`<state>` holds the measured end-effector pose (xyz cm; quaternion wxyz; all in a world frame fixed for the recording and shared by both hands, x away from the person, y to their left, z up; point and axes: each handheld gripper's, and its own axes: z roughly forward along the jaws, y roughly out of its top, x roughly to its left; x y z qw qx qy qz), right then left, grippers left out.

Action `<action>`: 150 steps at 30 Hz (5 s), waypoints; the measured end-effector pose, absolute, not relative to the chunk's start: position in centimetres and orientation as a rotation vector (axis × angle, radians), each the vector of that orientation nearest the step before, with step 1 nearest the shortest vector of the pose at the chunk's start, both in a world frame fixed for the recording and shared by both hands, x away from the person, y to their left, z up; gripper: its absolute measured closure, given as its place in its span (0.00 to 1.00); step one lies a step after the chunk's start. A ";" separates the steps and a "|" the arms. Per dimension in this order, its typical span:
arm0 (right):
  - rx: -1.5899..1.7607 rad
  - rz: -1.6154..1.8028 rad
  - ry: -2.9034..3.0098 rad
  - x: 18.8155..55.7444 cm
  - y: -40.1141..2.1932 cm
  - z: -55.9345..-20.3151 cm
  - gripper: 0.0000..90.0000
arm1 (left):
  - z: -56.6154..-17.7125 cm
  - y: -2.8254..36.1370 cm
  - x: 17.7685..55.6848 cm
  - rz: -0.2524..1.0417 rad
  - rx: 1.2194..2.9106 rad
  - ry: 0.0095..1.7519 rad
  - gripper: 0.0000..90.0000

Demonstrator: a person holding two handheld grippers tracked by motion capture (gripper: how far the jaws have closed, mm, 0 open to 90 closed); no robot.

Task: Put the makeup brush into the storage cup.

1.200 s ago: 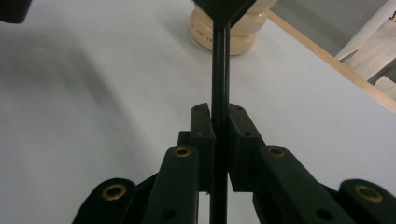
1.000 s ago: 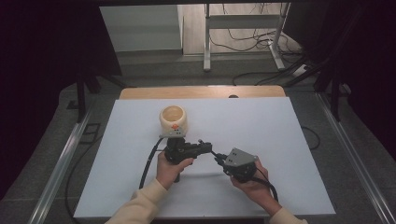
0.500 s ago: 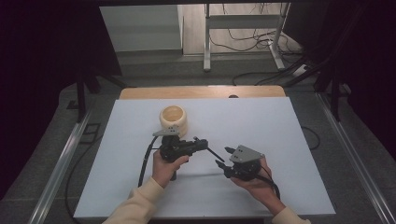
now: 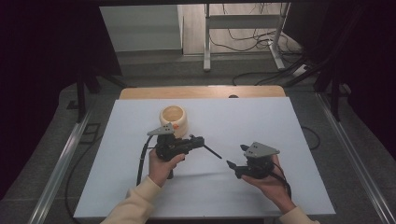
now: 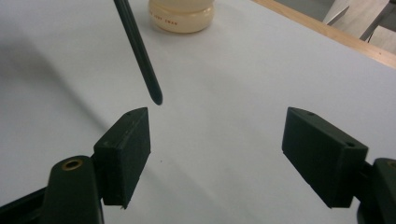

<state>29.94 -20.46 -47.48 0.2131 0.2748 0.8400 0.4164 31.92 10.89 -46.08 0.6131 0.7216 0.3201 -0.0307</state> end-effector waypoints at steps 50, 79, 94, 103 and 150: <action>0.988 1.067 2.326 30.4 -26.6 -49.3 0.04 | -44.4 13.9 31.4 -0.014 1.626 0.763 0.93; 1.009 1.083 2.317 30.5 -27.0 -49.4 0.06 | -42.6 15.8 32.6 0.022 1.597 0.792 0.93; 0.996 1.111 2.294 30.3 -27.2 -49.0 0.07 | -41.8 16.5 33.6 0.052 1.603 0.817 0.93; 0.996 1.104 2.297 30.3 -27.2 -49.1 0.08 | -40.9 17.1 34.2 0.068 1.597 0.834 0.93; 0.987 1.084 2.312 30.3 -27.1 -49.3 0.08 | -39.0 20.9 36.7 0.173 1.574 0.943 0.92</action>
